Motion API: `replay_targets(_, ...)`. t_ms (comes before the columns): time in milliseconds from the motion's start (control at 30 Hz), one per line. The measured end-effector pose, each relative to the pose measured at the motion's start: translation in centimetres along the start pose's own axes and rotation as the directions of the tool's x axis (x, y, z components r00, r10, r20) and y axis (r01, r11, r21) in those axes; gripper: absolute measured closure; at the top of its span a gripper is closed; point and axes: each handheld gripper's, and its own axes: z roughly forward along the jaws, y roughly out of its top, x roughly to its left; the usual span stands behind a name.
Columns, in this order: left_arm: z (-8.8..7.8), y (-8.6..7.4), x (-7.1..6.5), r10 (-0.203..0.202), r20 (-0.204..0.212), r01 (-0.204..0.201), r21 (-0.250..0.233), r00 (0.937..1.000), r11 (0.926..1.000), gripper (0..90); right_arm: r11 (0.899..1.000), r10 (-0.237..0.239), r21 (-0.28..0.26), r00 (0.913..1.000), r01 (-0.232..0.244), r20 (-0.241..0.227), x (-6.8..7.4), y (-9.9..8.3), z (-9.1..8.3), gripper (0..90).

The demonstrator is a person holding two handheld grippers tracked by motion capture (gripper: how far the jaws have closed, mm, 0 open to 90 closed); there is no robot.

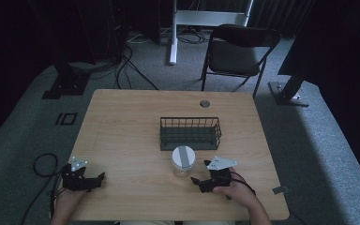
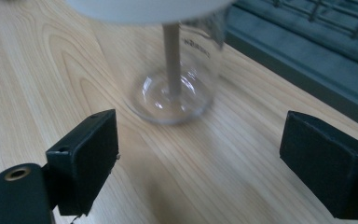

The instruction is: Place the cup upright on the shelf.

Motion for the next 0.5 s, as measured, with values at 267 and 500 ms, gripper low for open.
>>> replay_targets(267, 0.0, 0.0, 0.0, 0.0, 0.0, 0.0, 0.0, 1.0, 1.0, 0.2, 0.999, 0.007, -0.034, 0.9999, -0.007, -0.011, 0.7, 0.8, 1.1, 11.2)
replay_targets(500, 0.0, 0.0, 0.0, 0.0, 0.0, 0.0, 0.0, 1.0, 1.0, 0.2, 0.999, 0.002, -0.054, 0.9999, -0.002, -0.011, 1.2, 1.3, 1.9, 11.2)
